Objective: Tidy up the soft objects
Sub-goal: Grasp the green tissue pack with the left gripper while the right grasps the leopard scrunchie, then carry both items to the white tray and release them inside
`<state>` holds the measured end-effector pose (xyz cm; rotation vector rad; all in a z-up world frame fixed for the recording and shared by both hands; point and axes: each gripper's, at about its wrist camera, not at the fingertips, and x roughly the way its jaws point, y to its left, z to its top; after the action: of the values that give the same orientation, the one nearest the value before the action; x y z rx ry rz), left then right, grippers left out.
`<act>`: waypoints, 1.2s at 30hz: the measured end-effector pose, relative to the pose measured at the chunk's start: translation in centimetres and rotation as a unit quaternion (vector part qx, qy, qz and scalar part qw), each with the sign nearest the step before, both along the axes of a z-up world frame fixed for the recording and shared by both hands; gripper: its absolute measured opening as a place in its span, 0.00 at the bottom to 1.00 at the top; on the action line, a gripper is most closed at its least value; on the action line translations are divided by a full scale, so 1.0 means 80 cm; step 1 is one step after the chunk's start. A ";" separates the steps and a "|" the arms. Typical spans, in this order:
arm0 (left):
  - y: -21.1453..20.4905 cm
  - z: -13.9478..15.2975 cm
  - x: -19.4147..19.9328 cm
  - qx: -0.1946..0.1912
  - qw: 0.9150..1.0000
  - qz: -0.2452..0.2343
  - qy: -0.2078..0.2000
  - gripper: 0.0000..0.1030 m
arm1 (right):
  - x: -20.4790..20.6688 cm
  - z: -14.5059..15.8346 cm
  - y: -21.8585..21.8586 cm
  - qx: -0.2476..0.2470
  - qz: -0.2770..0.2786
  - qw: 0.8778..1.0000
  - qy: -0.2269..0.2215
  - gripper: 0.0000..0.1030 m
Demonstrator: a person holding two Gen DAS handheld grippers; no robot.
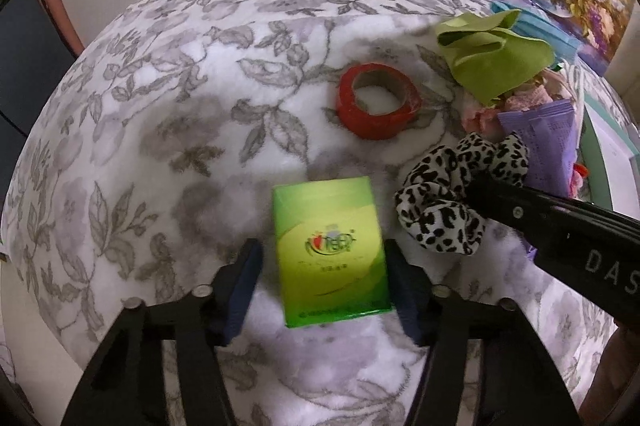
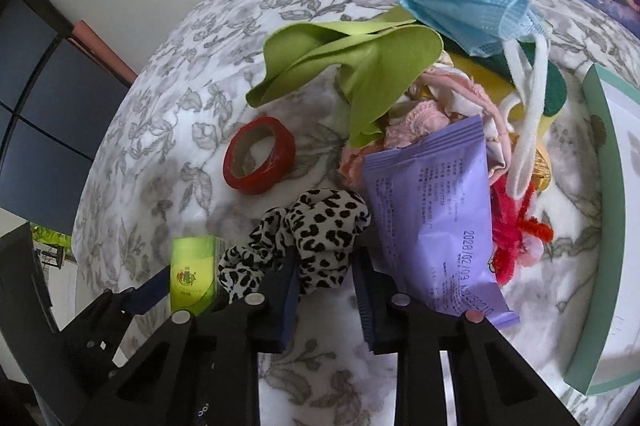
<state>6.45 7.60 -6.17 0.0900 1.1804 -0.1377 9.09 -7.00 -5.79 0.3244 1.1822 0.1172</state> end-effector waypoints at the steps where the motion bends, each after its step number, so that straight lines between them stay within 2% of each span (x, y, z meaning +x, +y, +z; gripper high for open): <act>1: -0.002 0.001 0.000 0.000 1.000 -0.005 -0.002 0.50 | 0.000 0.001 0.000 0.001 0.000 1.000 0.000 0.23; 4: -0.009 0.003 -0.002 0.004 1.000 -0.013 -0.002 0.49 | -0.001 0.004 0.001 0.004 0.002 1.000 -0.003 0.19; 11: -0.013 0.010 -0.003 0.009 1.000 -0.010 0.006 0.49 | -0.011 0.020 -0.006 0.011 0.002 1.000 -0.014 0.18; 22: -0.019 0.067 -0.014 0.022 1.000 -0.008 -0.013 0.49 | -0.039 0.075 -0.041 0.036 -0.016 0.998 -0.051 0.18; 29: -0.057 0.118 -0.012 0.033 0.999 -0.024 -0.036 0.49 | -0.061 0.121 -0.094 0.025 -0.051 0.995 -0.087 0.18; 32: -0.085 0.134 -0.011 0.029 0.998 -0.032 -0.039 0.49 | -0.068 0.131 -0.129 0.026 -0.085 0.992 -0.092 0.18; 36: -0.132 0.150 -0.005 0.022 0.997 -0.053 -0.044 0.49 | -0.076 0.136 -0.185 -0.007 -0.139 0.986 -0.090 0.18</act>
<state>6.03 -2.95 5.79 0.1968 1.0918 -0.1991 3.02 -21.79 5.08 0.4542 0.9495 -0.1038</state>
